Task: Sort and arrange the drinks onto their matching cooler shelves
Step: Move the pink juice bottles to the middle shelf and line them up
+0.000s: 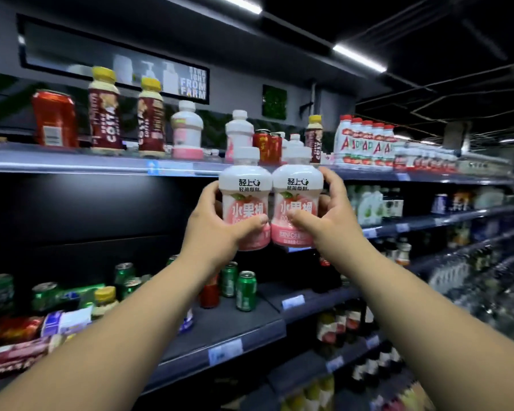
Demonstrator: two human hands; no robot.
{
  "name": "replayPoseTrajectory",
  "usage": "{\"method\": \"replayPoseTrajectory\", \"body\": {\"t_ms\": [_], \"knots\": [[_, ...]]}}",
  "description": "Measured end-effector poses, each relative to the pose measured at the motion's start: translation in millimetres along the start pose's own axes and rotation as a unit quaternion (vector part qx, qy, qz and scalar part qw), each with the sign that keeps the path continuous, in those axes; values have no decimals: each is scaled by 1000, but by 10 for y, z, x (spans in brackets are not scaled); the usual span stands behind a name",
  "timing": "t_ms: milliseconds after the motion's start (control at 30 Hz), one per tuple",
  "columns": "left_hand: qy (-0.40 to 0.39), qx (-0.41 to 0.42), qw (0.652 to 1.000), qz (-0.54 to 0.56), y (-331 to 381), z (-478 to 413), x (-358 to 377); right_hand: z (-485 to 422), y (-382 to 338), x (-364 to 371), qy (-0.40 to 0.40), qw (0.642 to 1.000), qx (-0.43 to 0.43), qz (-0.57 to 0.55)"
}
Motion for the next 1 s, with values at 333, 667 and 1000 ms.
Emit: {"method": "replayPoseTrajectory", "body": {"t_ms": [333, 667, 1000], "knots": [[-36, -6, 999, -25, -514, -152, 1260, -500, 976, -808, 24, 998, 58, 7], [-58, -1, 997, -43, -1429, -803, 2303, -1507, 1887, -1230, 38, 997, 66, 34], [-54, -32, 989, -132, -2162, -1143, 3001, -2338, 2738, -1473, 1, 997, 65, 31]]}}
Point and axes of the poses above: each hand's wrist, its own z-axis away from the middle knuckle, its own x-axis out of the palm, y = z × x, the point moved 6 cm from there along -z, towards the middle knuckle, and after that the axes turned 8 degrees about x, right-handed, at the moved point
